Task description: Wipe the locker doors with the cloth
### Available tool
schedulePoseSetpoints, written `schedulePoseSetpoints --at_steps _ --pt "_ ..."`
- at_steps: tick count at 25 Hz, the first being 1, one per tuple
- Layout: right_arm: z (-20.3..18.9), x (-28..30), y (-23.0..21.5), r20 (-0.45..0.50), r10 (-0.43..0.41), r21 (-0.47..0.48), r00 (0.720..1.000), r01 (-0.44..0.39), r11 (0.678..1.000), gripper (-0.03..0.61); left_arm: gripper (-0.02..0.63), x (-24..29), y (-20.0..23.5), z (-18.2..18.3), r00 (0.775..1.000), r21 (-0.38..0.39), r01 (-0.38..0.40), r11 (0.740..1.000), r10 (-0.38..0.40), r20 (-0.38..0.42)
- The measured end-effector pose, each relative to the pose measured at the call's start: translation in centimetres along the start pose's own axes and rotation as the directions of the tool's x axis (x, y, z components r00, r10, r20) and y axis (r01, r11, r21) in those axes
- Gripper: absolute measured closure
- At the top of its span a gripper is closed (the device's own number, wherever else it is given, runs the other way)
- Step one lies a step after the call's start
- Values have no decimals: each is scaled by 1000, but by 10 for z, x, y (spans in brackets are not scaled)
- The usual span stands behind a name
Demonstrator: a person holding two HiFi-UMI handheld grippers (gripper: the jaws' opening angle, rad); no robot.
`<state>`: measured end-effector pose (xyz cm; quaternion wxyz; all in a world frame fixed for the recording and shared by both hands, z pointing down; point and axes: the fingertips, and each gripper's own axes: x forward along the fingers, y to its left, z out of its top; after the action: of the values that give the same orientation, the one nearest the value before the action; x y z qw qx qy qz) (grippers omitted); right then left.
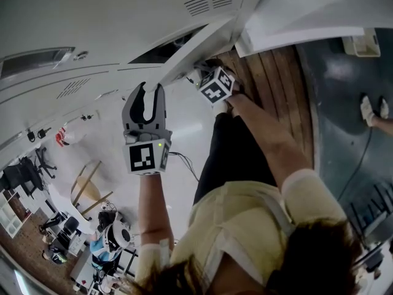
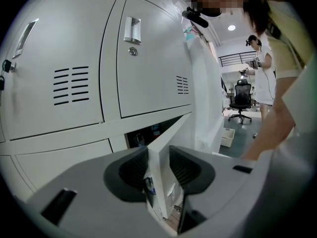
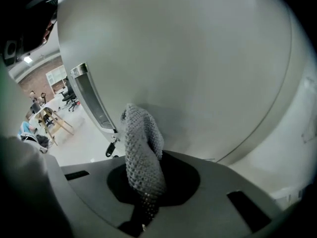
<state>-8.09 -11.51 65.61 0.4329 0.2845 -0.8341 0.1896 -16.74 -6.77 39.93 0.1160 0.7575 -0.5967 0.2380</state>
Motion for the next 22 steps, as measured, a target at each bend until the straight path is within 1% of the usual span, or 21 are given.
schedulePoseSetpoints --at_steps 1,4,7,9,11,14,17,20,22 --pt "-2 0 -6 -7 -12 13 1000 12 1000 566 494 0 0 0 1000 4 3 1000 -3 5" --pt "-7 1 -28 -26 -67 65 997 69 996 566 494 2 -1 10 997 11 10 1000 -11 82" --pt "-10 -1 -48 -47 -120 131 992 125 983 566 494 2 -2 12 997 -8 5 1000 -5 75" --pt "-10 -4 -59 -56 -146 182 988 154 971 566 494 3 -2 16 996 -29 0 1000 3 90" --pt "-9 -4 -69 -54 -172 232 984 180 956 566 494 3 -2 12 998 -13 2 1000 -1 67" --pt "-9 -5 -82 -54 -197 309 979 204 929 566 494 2 -1 8 999 -3 3 1000 -3 47" --pt "-7 -7 -89 -61 -204 398 977 211 893 566 494 2 -1 9 998 -10 -1 1000 1 56" --pt "-8 -7 -97 -66 -228 455 971 232 860 566 494 2 -1 7 999 -3 1 1000 0 52" --pt "-11 -7 -101 -73 -240 503 968 244 829 566 494 1 -1 6 999 -1 0 1000 0 49"
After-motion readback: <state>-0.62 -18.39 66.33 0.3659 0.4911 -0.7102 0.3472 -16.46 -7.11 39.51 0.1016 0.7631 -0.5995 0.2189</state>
